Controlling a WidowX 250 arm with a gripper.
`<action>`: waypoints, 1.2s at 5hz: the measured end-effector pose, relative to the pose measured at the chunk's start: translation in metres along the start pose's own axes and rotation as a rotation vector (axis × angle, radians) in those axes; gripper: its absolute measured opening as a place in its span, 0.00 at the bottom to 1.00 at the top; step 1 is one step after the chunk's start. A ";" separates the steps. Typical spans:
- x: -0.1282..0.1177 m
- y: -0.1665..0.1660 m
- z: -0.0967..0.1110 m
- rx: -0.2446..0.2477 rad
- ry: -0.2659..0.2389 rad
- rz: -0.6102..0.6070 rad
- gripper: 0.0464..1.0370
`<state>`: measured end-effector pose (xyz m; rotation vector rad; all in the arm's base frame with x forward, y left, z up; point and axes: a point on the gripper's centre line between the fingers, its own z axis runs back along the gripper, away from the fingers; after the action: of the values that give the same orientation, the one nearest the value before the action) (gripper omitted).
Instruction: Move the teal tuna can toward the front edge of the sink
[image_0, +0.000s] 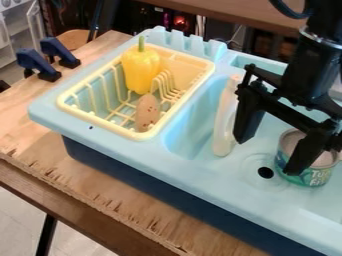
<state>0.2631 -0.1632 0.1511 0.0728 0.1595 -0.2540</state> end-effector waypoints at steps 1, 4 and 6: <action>0.001 0.000 -0.010 0.007 0.030 0.000 0.97; 0.021 -0.003 0.010 0.098 -0.343 -0.126 0.97; 0.041 -0.001 -0.003 0.077 -0.466 -0.088 0.97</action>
<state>0.3012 -0.1734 0.1415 0.0814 -0.3114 -0.3582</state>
